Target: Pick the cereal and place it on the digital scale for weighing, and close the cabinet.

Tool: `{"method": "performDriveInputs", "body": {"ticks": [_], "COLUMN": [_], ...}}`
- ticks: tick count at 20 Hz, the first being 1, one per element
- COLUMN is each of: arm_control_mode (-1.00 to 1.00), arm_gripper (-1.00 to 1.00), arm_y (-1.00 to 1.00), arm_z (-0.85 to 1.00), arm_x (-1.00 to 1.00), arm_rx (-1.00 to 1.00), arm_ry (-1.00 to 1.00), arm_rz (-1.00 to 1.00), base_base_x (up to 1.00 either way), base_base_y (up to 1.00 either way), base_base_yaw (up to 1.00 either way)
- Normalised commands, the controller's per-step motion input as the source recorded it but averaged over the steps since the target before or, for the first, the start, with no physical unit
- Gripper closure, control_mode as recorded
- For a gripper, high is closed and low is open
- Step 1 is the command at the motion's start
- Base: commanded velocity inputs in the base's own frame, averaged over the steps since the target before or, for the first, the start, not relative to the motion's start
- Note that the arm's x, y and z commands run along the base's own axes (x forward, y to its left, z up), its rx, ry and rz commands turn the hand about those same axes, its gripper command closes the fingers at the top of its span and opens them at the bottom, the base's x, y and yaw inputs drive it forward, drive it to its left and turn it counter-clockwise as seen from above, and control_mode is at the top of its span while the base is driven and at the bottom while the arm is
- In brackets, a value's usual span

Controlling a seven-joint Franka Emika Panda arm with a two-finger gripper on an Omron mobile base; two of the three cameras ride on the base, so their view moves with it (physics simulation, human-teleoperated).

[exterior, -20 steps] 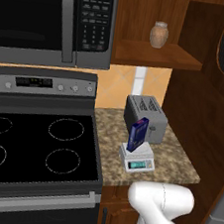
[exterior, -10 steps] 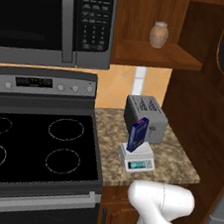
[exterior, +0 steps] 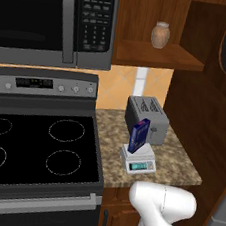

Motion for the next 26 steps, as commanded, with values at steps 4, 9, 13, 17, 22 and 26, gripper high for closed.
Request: {"method": "performDriveInputs", "body": {"ticks": [4,9,13,17,22,26], "arm_control_mode": [-1.00,-1.00,-1.00,-1.00,-1.00,-1.00], "arm_gripper": [-1.00,-1.00,-1.00,-1.00,-1.00,-1.00], "arm_y": [-0.47,-0.16,-0.06,-0.28,-0.28,-0.11], "arm_z": [-0.01,0.00,0.00,0.00,0.00,0.00], "arm_x": [0.04,-0.04,0.03,-0.14,-0.11,0.16], "arm_rx": [0.01,0.01,0.00,0.04,0.06,0.04], "arm_ry": [-0.11,-0.12,-0.09,-0.10,-0.03,-0.01], "arm_rz": [0.00,0.00,0.00,0.02,0.00,0.02], "base_base_x": [0.00,0.00,0.00,0.00,0.00,0.00], "base_base_y": [0.00,0.00,0.00,0.00,0.00,0.00], "base_base_yaw": [0.00,0.00,0.00,0.00,0.00,0.00]}}
